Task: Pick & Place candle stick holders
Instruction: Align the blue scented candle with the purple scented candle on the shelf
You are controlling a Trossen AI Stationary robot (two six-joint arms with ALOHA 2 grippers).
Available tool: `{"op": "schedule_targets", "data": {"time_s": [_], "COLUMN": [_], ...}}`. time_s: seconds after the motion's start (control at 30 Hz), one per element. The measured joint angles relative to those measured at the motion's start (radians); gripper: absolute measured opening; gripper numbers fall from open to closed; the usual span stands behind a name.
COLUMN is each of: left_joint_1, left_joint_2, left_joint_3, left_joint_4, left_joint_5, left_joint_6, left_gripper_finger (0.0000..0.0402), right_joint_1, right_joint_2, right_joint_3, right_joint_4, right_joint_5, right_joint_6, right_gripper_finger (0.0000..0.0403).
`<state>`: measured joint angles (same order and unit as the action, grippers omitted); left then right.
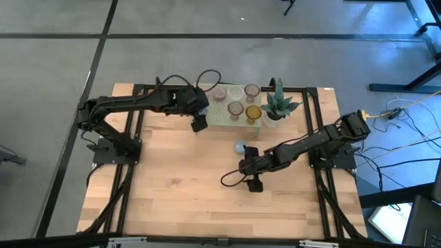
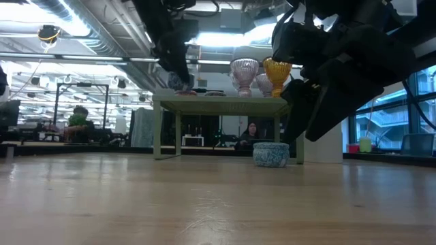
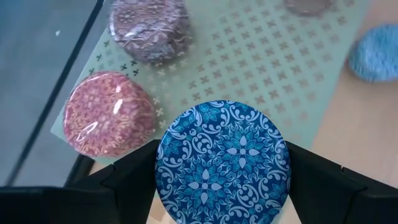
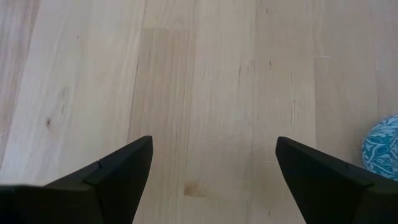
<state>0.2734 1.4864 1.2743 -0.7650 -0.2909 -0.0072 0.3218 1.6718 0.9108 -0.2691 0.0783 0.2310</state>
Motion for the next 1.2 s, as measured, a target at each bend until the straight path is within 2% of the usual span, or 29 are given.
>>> {"op": "schedule_targets", "data": {"time_s": [0.4,0.77,0.9,1.2], "left_joint_1": [0.03,0.013,0.009,0.007], "left_joint_2": [0.0,0.005,0.015,0.089], "left_joint_3": [-0.016,-0.08,-0.081,-0.081], "left_joint_4": [0.027,0.279,0.352,0.378], "left_joint_5": [0.057,0.126,0.105,0.111], "left_joint_6": [-0.098,-0.093,-0.079,-0.075], "left_gripper_finger": [0.0295,0.0295,0.0295,0.0295], "right_joint_1": [0.0,0.0,0.0,0.0], "right_joint_2": [0.0,0.0,0.0,0.001], "right_joint_3": [0.0,0.0,0.0,0.001], "right_joint_4": [0.04,0.041,0.041,0.041], "right_joint_5": [0.0,0.0,0.0,0.0], "right_joint_6": [-0.003,-0.001,0.0,0.0], "right_gripper_finger": [0.0343,0.0343,0.0343,0.0343]}}
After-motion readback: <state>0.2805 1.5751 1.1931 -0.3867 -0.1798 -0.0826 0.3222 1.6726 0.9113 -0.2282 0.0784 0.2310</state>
